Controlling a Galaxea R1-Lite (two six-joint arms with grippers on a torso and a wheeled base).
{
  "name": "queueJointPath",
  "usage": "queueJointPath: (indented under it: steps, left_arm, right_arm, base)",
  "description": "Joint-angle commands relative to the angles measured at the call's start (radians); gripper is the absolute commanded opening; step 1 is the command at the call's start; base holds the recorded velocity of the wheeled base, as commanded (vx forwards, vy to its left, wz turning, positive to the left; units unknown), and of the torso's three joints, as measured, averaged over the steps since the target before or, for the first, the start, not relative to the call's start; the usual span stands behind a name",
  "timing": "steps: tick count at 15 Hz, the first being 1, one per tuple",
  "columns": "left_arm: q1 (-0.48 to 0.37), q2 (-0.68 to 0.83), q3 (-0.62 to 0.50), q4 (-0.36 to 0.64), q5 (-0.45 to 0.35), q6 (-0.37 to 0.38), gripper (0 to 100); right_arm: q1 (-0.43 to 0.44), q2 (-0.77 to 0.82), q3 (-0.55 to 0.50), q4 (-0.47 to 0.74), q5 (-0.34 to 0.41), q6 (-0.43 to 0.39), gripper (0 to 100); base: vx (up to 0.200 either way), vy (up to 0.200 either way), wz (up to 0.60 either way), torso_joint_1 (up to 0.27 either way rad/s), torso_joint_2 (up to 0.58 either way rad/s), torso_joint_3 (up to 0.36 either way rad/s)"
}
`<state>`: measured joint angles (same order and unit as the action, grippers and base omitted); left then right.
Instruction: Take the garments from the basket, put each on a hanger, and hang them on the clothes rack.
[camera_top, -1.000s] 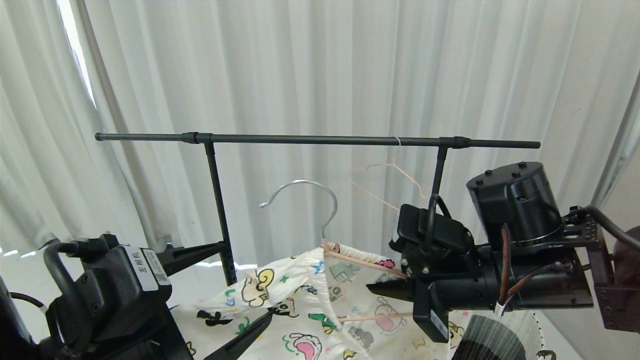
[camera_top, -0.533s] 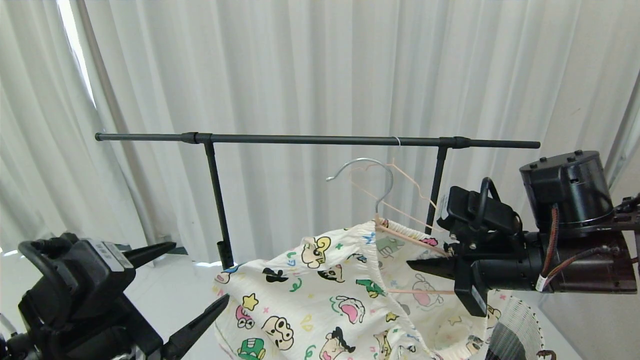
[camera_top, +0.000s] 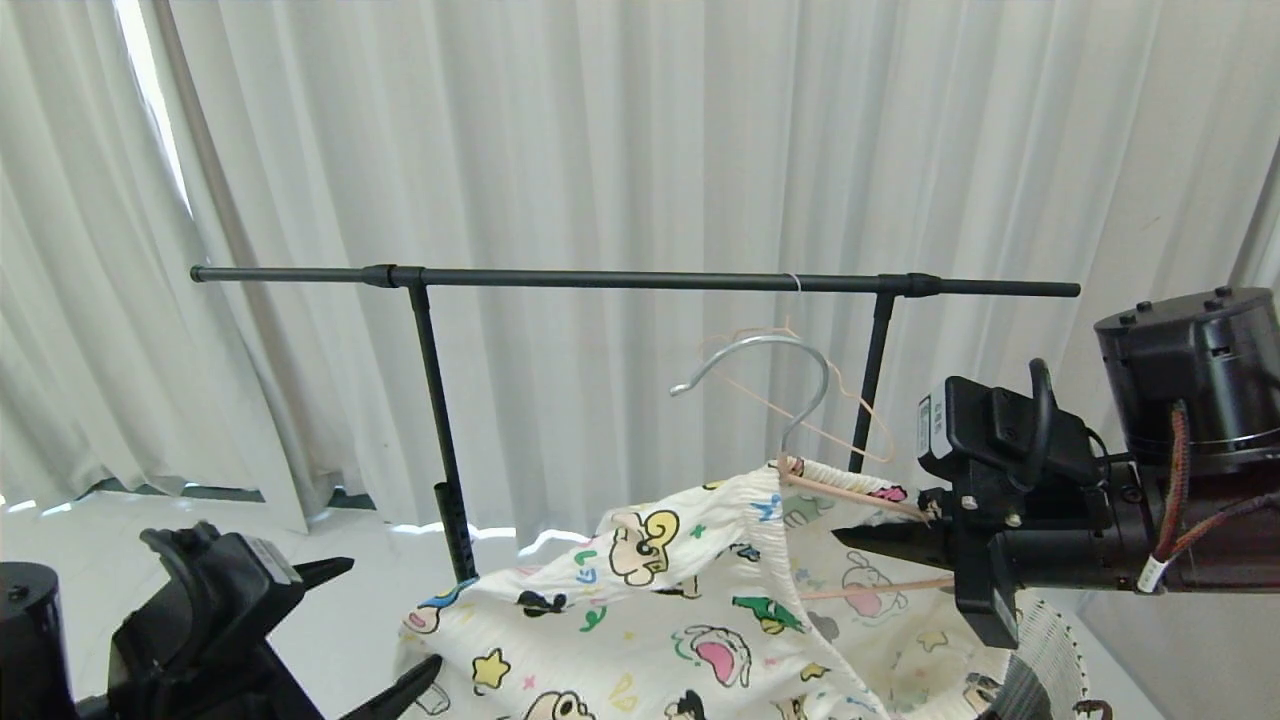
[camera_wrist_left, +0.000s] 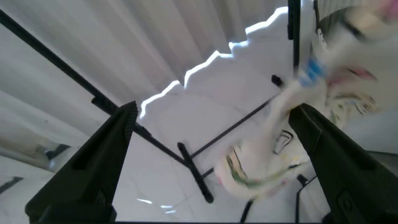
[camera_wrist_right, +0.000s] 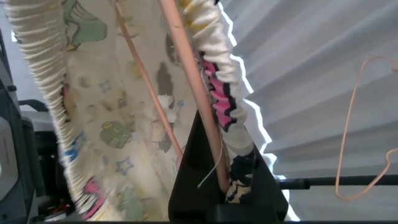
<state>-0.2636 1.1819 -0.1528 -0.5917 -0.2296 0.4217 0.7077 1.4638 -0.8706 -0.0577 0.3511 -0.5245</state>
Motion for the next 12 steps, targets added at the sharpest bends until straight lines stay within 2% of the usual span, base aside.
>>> queueJointPath:
  steps: [1, 3, 4, 7, 8, 12]
  left_arm:
    - [-0.005, 0.053, -0.027, 0.0, -0.016, -0.011, 100]
    - [-0.008, 0.025, 0.009, 0.0, -0.125, -0.001, 100]
    - [-0.008, 0.012, 0.022, 0.0, -0.148, 0.0, 100]
    - [-0.008, 0.013, 0.041, 0.0, -0.148, 0.005, 100]
    - [-0.006, 0.015, 0.041, 0.0, -0.149, 0.003, 0]
    - [0.001, 0.019, 0.048, 0.0, -0.145, 0.0, 0]
  right_arm:
    - [0.006, -0.008, -0.002, 0.001, 0.006, -0.015, 0]
    - [0.015, -0.007, -0.004, 0.001, 0.006, -0.017, 0]
    - [0.015, -0.005, -0.004, 0.001, 0.006, -0.017, 0]
    - [0.016, -0.007, -0.004, 0.001, 0.006, -0.019, 0]
    - [0.016, -0.007, -0.004, 0.001, 0.008, -0.017, 0]
    - [0.015, -0.007, -0.002, -0.004, 0.017, -0.017, 0]
  base:
    - [0.0, 0.0, 0.0, 0.0, 0.0, 0.0]
    - [0.0, 0.0, 0.0, 0.0, 0.0, 0.0]
    - [0.0, 0.0, 0.0, 0.0, 0.0, 0.0]
    - [0.0, 0.0, 0.0, 0.0, 0.0, 0.0]
    - [0.0, 0.0, 0.0, 0.0, 0.0, 0.0]
    - [0.0, 0.0, 0.0, 0.0, 0.0, 0.0]
